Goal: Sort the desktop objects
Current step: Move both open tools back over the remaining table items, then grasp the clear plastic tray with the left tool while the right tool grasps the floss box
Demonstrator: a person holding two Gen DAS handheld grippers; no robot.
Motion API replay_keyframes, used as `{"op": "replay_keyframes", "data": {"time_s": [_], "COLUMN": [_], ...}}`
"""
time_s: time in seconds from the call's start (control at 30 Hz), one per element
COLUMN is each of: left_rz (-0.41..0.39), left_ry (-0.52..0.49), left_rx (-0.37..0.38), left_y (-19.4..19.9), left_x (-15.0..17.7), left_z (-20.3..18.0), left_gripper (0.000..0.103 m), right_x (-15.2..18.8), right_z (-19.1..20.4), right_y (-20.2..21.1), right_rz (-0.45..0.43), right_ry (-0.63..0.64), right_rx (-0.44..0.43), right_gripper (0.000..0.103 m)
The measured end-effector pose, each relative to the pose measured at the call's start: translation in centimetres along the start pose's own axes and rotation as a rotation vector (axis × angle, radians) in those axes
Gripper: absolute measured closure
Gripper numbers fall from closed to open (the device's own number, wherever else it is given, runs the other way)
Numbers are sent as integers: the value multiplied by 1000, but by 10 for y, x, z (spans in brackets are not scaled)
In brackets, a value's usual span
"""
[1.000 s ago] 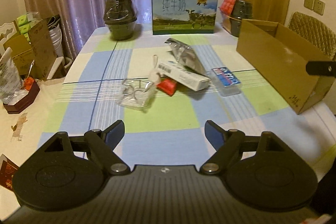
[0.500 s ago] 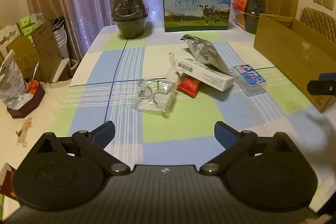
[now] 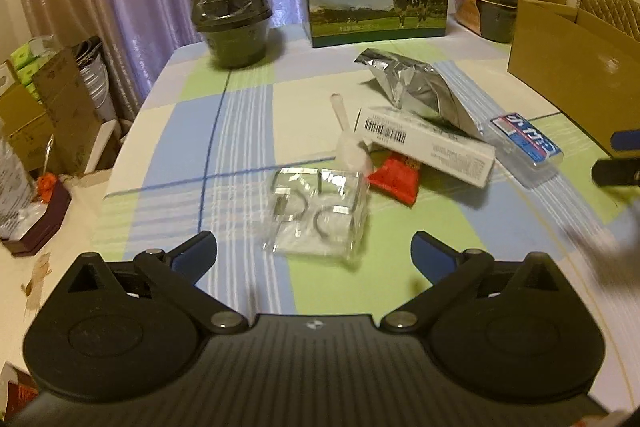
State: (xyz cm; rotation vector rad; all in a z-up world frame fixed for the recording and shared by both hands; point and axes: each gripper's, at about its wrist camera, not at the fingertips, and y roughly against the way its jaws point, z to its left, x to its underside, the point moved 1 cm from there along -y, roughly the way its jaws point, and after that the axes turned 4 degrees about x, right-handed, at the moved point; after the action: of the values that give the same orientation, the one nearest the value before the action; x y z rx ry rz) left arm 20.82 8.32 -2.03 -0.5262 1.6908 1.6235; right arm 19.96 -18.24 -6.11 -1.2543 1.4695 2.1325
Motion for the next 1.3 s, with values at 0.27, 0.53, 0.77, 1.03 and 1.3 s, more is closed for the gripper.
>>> {"op": "replay_keyframes", "data": {"time_s": [0.27, 0.53, 0.77, 1.03, 1.3], "left_rz": [8, 17, 30, 30, 37], "left_ry": [5, -7, 22, -28, -14], "left_rx": [31, 36, 69, 82, 75], "left_y": [-31, -48, -65, -77, -73], "left_x": [-13, -15, -20, -19, -18], "left_z": [11, 16, 25, 23, 18], "left_gripper": [2, 2, 8, 20, 40], "right_x": [-4, -8, -6, -6, -5], "right_z": [1, 2, 4, 5, -1], "right_y": [-28, -56, -65, -73, -77], "right_rz": [14, 37, 51, 63, 73], "right_ry": [15, 27, 35, 48, 26], "right_rx": [16, 42, 48, 46, 57], "right_gripper": [9, 9, 11, 20, 41]}}
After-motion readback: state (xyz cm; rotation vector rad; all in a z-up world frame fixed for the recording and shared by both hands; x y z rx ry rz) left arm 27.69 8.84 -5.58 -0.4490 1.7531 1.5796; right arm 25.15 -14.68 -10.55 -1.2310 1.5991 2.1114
